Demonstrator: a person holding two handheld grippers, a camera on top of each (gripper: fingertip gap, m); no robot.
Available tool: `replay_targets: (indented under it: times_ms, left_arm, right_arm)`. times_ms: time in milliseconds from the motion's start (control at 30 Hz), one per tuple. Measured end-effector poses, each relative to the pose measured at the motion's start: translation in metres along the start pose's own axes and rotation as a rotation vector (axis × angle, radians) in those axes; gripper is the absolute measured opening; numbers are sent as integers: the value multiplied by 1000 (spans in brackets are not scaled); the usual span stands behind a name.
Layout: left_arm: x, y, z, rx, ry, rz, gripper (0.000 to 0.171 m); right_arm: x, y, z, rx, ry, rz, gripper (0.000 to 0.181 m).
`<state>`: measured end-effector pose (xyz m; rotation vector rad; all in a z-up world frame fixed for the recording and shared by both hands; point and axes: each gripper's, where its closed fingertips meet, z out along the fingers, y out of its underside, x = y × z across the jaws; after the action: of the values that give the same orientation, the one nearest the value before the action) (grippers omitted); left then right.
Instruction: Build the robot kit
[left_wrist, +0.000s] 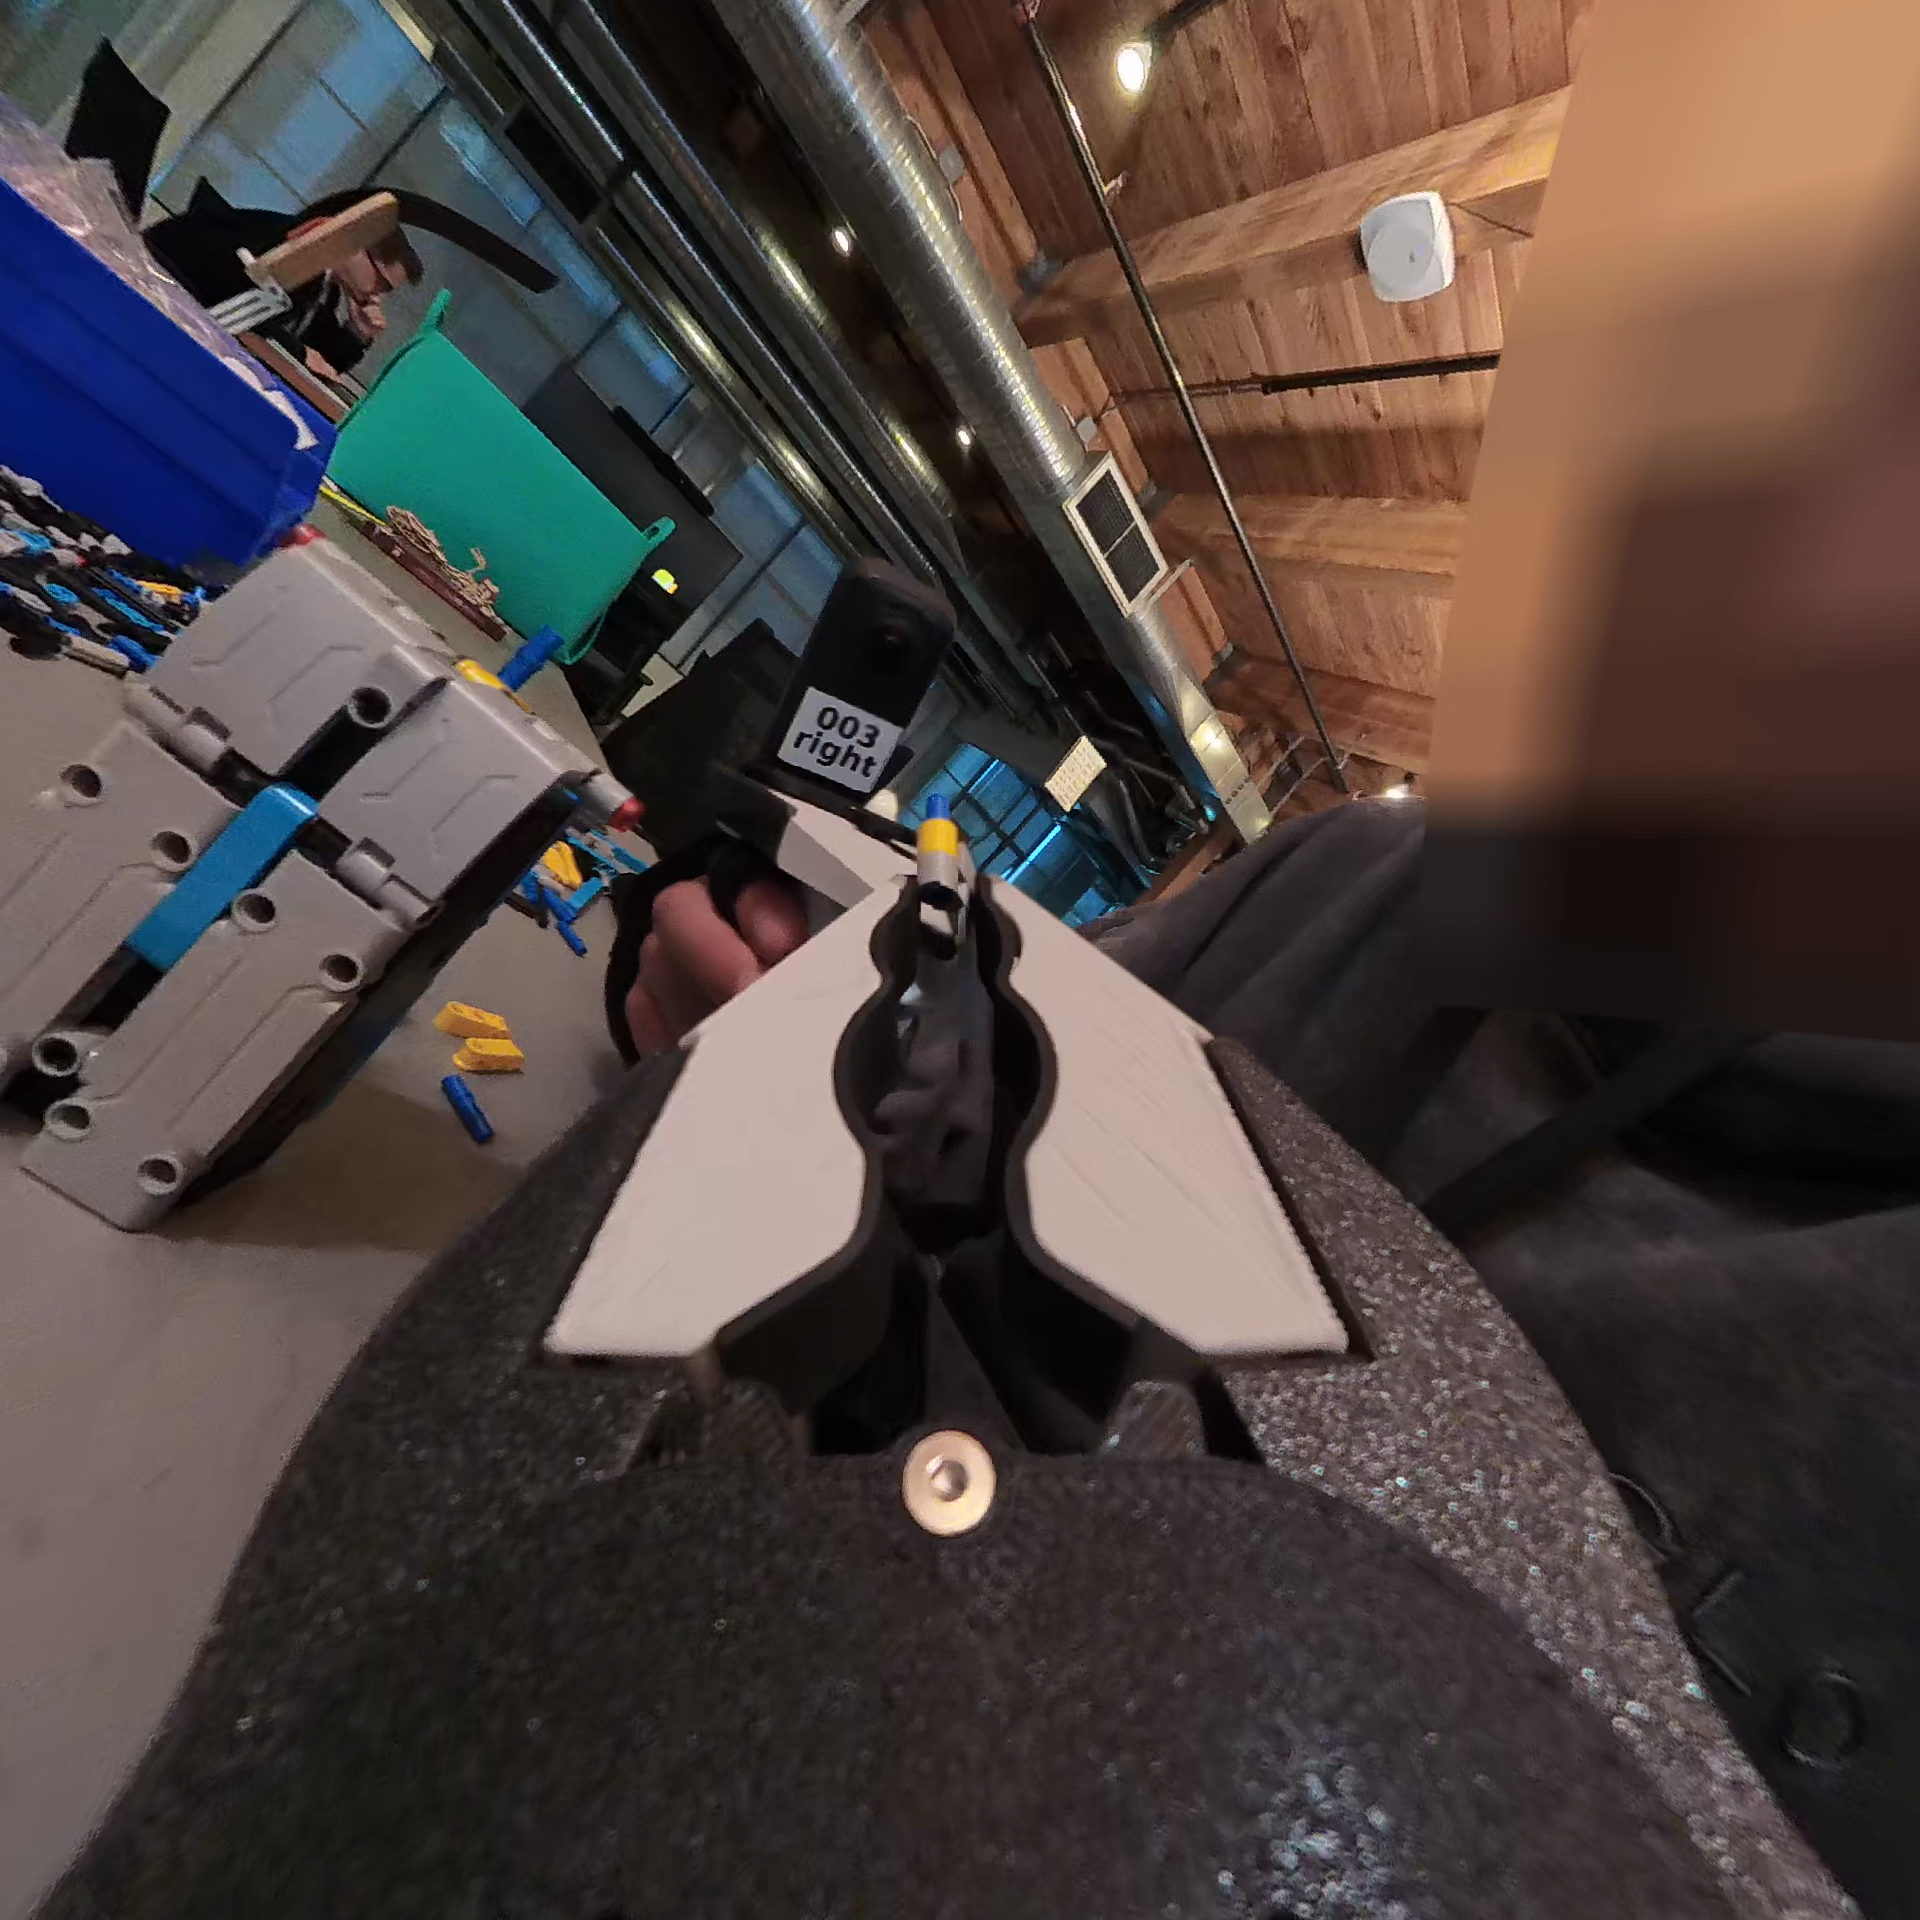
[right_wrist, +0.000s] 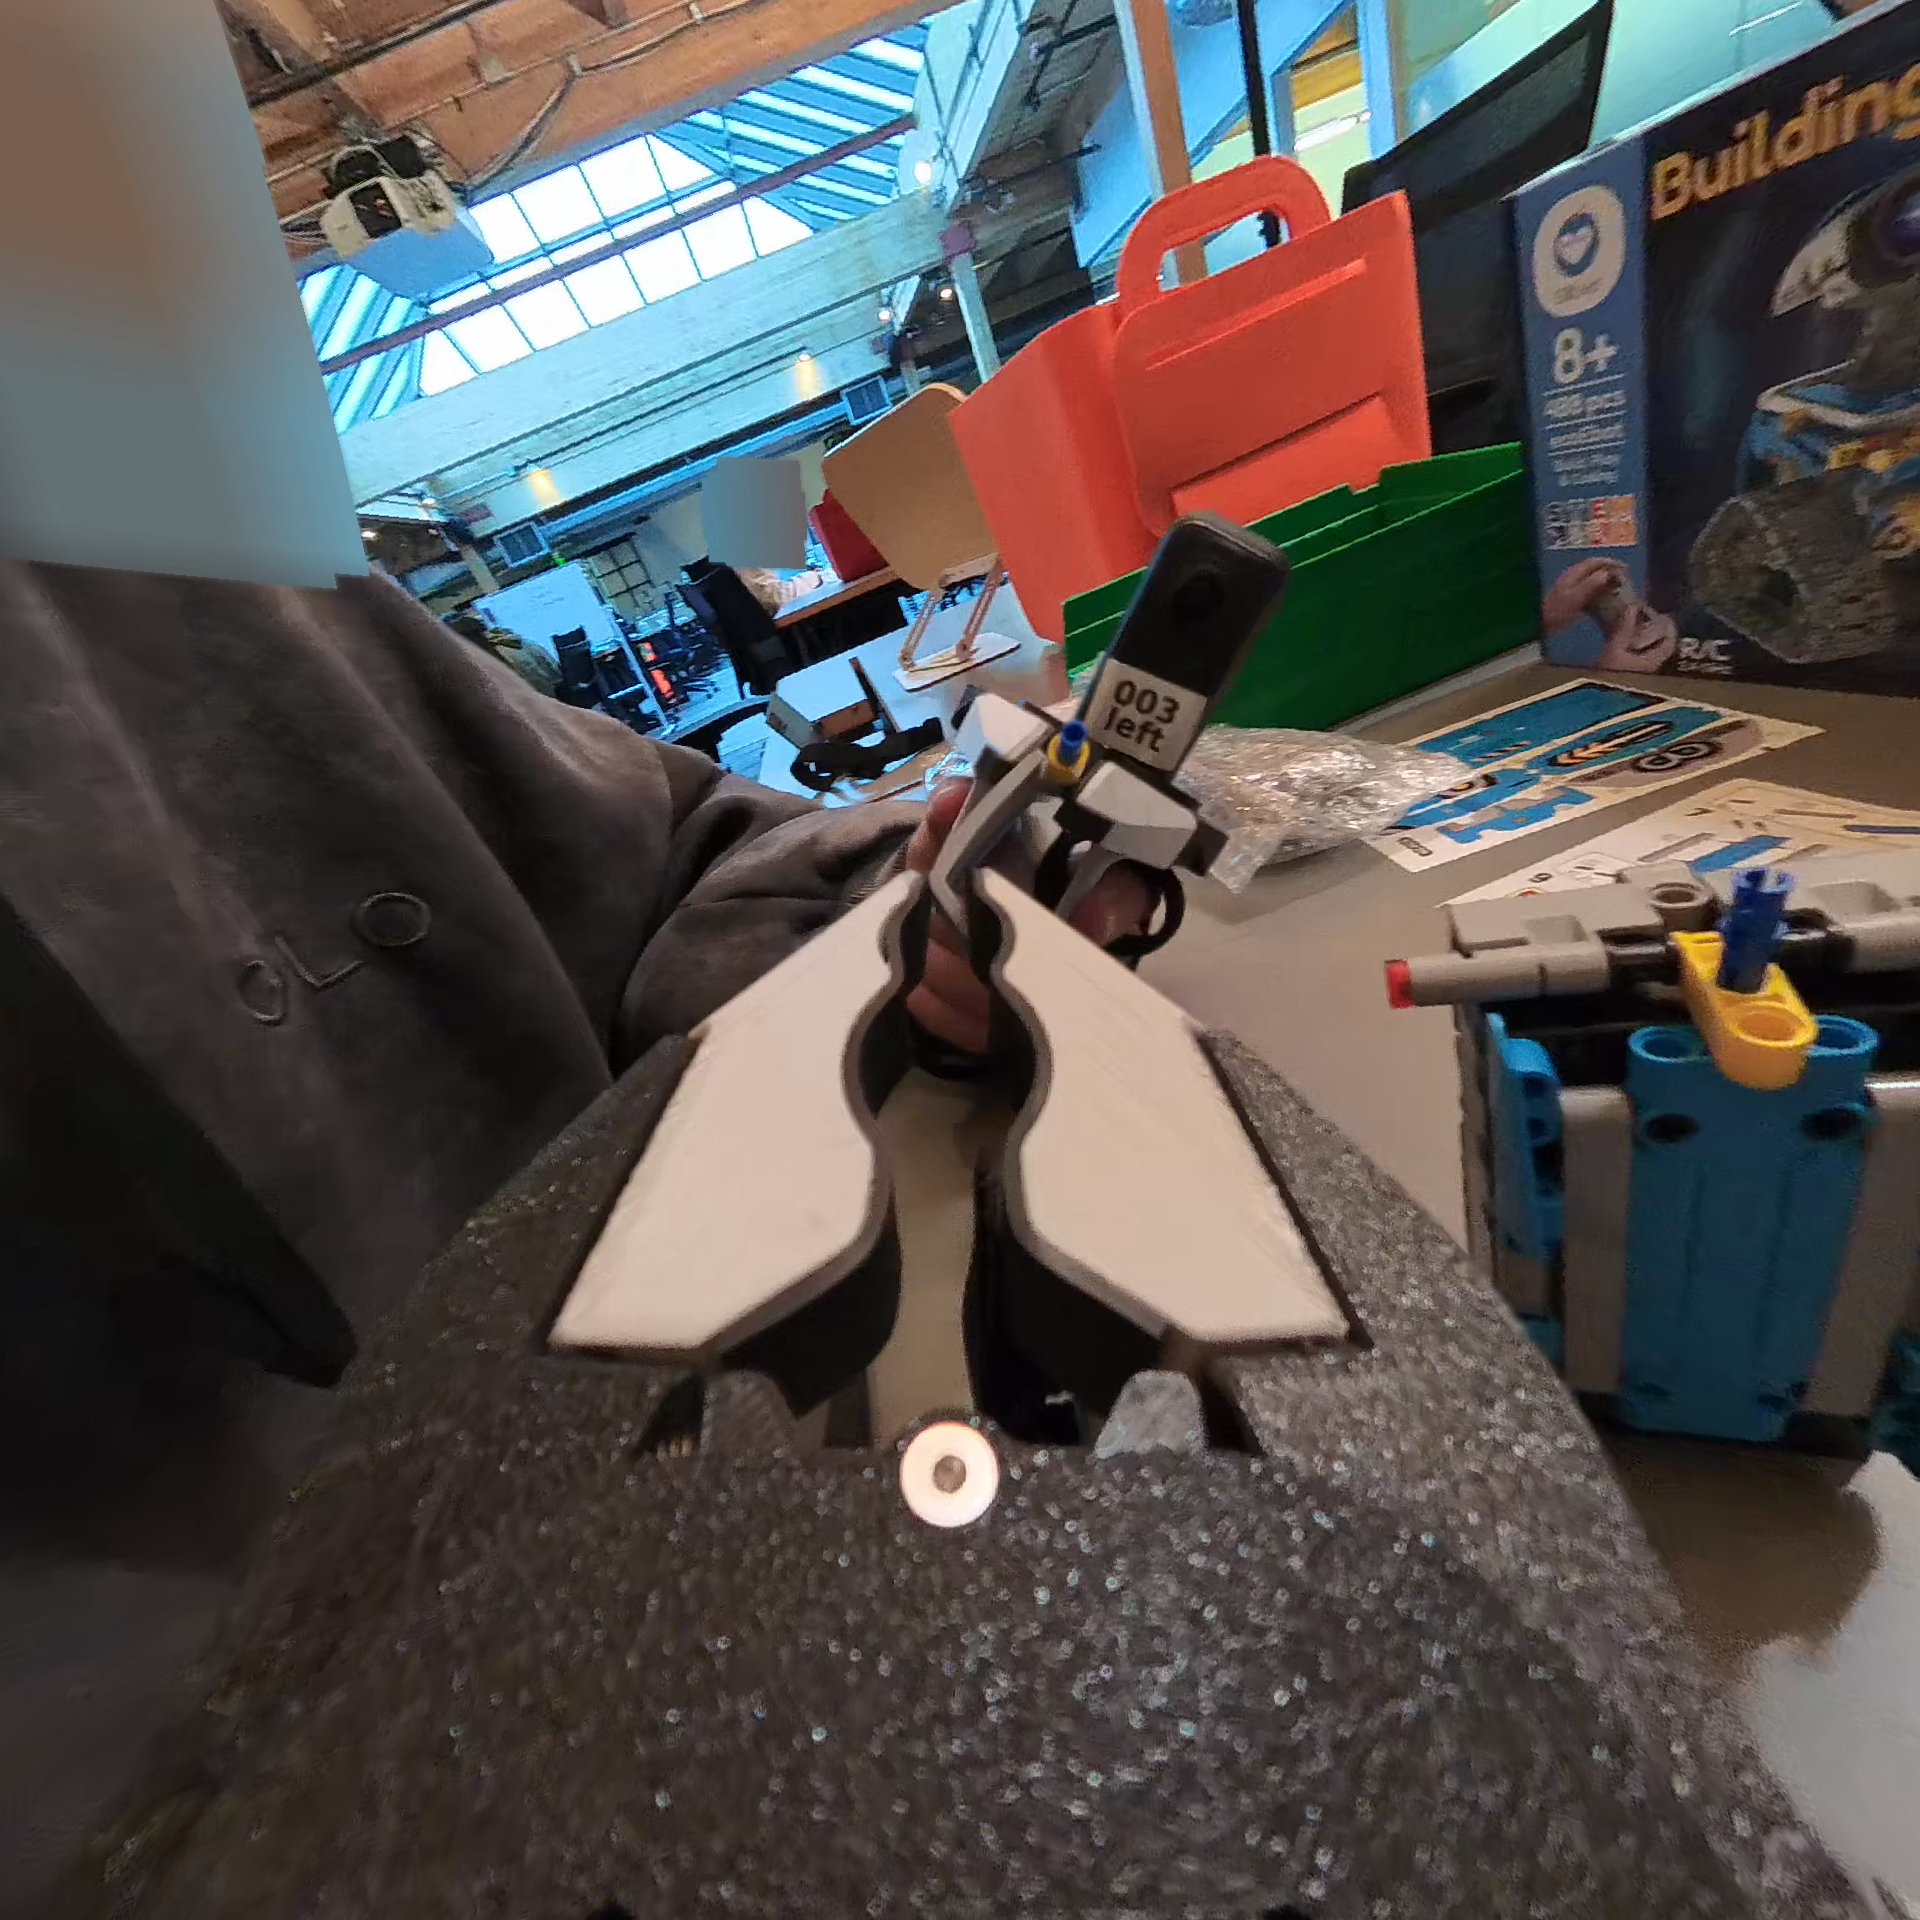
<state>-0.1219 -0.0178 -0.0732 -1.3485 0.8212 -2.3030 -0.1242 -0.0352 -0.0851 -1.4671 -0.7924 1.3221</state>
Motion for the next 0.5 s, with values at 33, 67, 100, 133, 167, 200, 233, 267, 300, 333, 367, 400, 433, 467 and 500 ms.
replay_targets:
  times_ms: [33, 67, 100, 133, 167, 200, 233, 267, 300, 333, 367, 400, 433, 467, 500]
  left_arm:
    - [1, 0, 0, 2, 11, -10, 9]
    - [2, 0, 0, 6, 17, -13, 8]
    - [3, -2, -1, 16, 20, -7, 7]
    - [6, -8, -3, 47, 20, 12, 6]
    - [8, -15, -6, 87, 21, 28, 6]
    - [7, -22, -11, 126, 17, 30, 6]
    - [4, -29, -16, 159, 3, 20, 6]
    - [-2, -36, -22, 193, -21, 11, 6]
    - [-8, -43, -29, 230, -46, 4, 6]
    - [-12, -49, -35, 261, -65, -7, 6]
    - [-17, -54, -40, 283, -82, -20, 6]
    - [-22, -56, -44, 293, -106, -27, 6]
    - [-28, -56, -46, 290, -134, -28, 6]
    - [-33, -56, -48, 283, -168, -22, 6]
    - [-38, -56, -49, 281, -205, -9, 6]
  right_arm:
    - [-2, 0, 0, 0, -11, 3, 6]
    - [-2, 0, 1, 3, -11, 5, 6]
    - [0, -1, 0, 11, 1, 9, 7]
    - [3, -3, -1, 26, 19, 15, 11]
    - [8, -7, -4, 45, 42, 26, 14]
    - [16, -9, -8, 63, 81, 40, 12]
    - [26, -13, -15, 88, 136, 55, 12]
    - [35, -18, -22, 122, 184, 66, 13]
    - [41, -22, -29, 152, 221, 77, 14]
    - [48, -25, -36, 172, 262, 87, 14]
    - [54, -28, -44, 185, 304, 87, 14]
    - [59, -33, -52, 206, 344, 80, 13]
    - [63, -38, -62, 223, 380, 69, 13]
    - [69, -42, -73, 229, 421, 50, 11]
    - [76, -45, -86, 217, 474, 22, 10]
